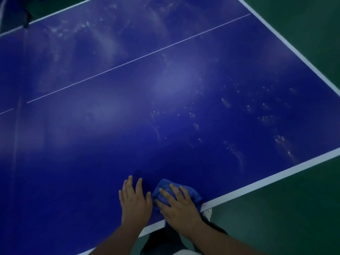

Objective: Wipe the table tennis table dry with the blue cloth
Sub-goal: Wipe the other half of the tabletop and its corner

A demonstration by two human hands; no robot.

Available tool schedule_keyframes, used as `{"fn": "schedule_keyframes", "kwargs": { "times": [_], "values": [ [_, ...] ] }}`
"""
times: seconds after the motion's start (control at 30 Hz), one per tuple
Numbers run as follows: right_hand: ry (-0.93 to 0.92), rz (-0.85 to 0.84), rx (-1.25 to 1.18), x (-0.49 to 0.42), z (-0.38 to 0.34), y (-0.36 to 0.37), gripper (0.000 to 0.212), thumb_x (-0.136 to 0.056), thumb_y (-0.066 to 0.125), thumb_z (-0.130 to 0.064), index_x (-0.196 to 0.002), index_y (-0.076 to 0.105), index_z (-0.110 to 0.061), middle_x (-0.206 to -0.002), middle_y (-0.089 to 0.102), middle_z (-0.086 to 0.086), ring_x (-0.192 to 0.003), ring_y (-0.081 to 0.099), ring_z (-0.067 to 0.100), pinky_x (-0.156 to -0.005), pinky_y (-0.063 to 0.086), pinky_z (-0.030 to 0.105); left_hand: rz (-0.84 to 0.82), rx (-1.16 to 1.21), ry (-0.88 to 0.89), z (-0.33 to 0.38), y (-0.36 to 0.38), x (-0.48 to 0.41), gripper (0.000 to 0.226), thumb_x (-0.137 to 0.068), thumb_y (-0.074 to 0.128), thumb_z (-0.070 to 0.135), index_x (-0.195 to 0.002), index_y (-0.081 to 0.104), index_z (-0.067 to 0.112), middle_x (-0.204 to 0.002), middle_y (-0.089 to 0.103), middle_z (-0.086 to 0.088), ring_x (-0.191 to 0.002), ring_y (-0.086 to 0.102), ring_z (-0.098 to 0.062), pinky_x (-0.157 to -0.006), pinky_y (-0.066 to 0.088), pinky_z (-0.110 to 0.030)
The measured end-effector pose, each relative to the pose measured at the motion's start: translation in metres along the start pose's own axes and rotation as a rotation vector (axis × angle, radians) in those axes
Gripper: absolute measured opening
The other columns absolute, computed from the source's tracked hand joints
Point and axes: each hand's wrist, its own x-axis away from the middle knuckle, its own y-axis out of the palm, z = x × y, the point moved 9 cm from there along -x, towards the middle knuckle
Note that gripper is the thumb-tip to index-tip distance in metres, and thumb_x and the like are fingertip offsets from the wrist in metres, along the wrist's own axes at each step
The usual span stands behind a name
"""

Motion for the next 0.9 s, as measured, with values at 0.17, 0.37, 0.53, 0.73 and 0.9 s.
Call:
{"fn": "schedule_keyframes", "kwargs": {
  "times": [0.17,0.37,0.53,0.73,0.9],
  "values": [
    [0.278,0.064,0.033,0.025,0.155,-0.047,0.041,-0.090,0.047,-0.041,-0.125,0.067,-0.032,-0.139,0.060,0.006,-0.122,0.057,0.041,-0.099,0.034,0.052,-0.075,0.002,-0.029,0.000,-0.002,0.005,0.066,-0.101,0.051,0.041,-0.156,0.027,0.016,-0.166,0.006,-0.014,-0.153,0.004,-0.033,-0.124,0.010,-0.050],
    [0.640,0.000,-0.007,0.042,0.241,-0.084,0.056,-0.094,0.030,-0.051,-0.139,0.057,-0.036,-0.151,0.049,0.007,-0.132,0.037,0.043,-0.100,0.037,0.064,-0.120,-0.031,0.033,0.031,-0.001,0.017,0.068,-0.103,0.041,0.047,-0.159,0.016,0.019,-0.166,-0.005,-0.011,-0.153,-0.003,-0.031,-0.124,0.006,-0.045],
    [0.175,-0.124,0.009,0.014,0.101,-0.036,0.043,-0.087,0.043,-0.044,-0.119,0.072,-0.038,-0.137,0.062,0.003,-0.128,0.040,0.037,-0.100,0.030,0.054,-0.140,-0.046,0.043,0.038,-0.010,0.018,0.068,-0.103,0.039,0.048,-0.160,0.010,0.021,-0.166,-0.011,-0.010,-0.153,-0.006,-0.030,-0.124,0.005,-0.045],
    [0.104,-0.153,0.056,-0.024,0.097,-0.034,0.040,-0.087,0.045,-0.045,-0.122,0.065,-0.043,-0.138,0.061,-0.001,-0.123,0.052,0.038,-0.098,0.033,0.051,-0.143,-0.073,0.099,0.016,-0.029,0.001,0.070,-0.103,0.041,0.047,-0.160,0.010,0.021,-0.166,-0.013,-0.009,-0.153,-0.007,-0.031,-0.125,0.006,-0.044],
    [0.517,-0.032,0.054,-0.043,0.194,-0.086,0.045,-0.104,0.029,-0.050,-0.148,0.038,-0.047,-0.164,0.026,-0.004,-0.145,0.024,0.038,-0.111,0.027,0.056,-0.174,-0.083,0.139,-0.004,-0.040,-0.011,0.070,-0.104,0.041,0.045,-0.161,0.007,0.021,-0.166,-0.017,-0.008,-0.153,-0.011,-0.030,-0.125,0.005,-0.046]
  ]
}}
